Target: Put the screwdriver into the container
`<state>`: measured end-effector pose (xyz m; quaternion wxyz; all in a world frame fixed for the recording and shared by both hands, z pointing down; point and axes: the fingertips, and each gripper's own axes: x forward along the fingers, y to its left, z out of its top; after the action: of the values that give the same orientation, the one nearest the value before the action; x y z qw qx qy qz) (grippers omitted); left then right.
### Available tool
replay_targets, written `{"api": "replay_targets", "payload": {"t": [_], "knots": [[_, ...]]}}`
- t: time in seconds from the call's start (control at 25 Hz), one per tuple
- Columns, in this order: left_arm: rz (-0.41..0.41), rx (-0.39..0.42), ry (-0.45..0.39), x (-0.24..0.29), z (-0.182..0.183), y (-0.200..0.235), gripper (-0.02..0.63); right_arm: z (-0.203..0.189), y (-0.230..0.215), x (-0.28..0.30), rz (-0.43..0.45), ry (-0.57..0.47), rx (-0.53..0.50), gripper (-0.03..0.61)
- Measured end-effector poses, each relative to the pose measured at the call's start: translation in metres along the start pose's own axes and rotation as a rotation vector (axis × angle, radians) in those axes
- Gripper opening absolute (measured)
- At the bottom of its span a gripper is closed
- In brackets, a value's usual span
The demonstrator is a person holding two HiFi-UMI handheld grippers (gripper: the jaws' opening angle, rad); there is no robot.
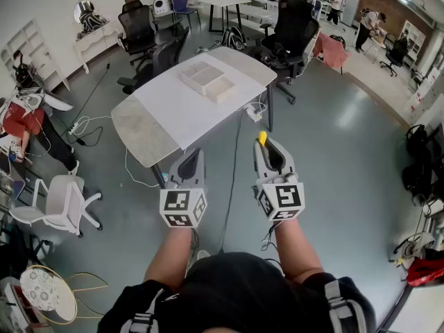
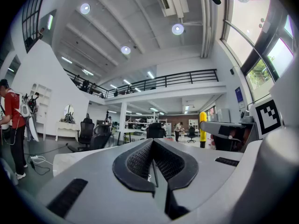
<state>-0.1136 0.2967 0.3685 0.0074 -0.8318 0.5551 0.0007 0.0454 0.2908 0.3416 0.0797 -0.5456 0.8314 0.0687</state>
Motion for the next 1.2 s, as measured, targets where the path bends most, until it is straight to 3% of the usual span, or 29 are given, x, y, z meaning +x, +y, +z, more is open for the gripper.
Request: {"api": "replay_targets", "payload": {"t": [0.84, 1.2], "knots": [[-0.008, 0.036, 0.032, 0.029, -0.017, -0.099, 0.006, -0.01, -0.078, -0.047, 0.011, 0.018, 0.043, 0.072], [-0.012, 0.034, 0.039, 0.078, -0.033, -0.088, 0.006, -0.034, -0.103, -0.009, 0.01, 0.031, 0.046, 0.072]]}}
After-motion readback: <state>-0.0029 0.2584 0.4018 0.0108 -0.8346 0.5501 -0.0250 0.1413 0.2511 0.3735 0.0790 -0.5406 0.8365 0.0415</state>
